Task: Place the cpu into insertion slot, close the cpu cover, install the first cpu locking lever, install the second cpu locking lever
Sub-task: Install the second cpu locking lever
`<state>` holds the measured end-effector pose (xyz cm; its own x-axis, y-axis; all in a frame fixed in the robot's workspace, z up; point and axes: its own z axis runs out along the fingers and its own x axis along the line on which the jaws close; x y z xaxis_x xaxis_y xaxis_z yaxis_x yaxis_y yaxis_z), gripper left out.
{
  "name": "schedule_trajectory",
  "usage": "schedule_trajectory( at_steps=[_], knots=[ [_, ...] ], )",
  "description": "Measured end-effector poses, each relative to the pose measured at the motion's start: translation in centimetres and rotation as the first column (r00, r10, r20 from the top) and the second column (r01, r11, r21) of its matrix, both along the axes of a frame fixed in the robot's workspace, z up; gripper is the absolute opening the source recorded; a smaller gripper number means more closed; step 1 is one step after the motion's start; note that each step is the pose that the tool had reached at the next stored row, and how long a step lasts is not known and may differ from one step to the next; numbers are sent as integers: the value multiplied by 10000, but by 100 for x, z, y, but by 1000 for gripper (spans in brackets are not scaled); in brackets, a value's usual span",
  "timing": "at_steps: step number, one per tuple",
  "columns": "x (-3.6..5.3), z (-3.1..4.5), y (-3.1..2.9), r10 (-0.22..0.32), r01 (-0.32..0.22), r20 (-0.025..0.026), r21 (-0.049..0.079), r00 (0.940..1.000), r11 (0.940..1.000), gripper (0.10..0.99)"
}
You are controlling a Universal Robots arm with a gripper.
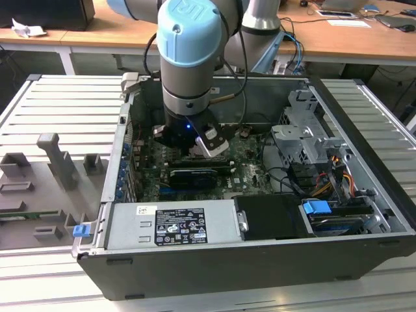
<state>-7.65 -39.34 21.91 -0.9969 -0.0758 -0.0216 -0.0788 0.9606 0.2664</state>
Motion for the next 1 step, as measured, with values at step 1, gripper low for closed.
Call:
schedule_trajectory(
  at_steps=[1],
  knots=[
    [0, 0, 0, 0, 0, 0, 1, 10000, 10000, 106]
  ],
)
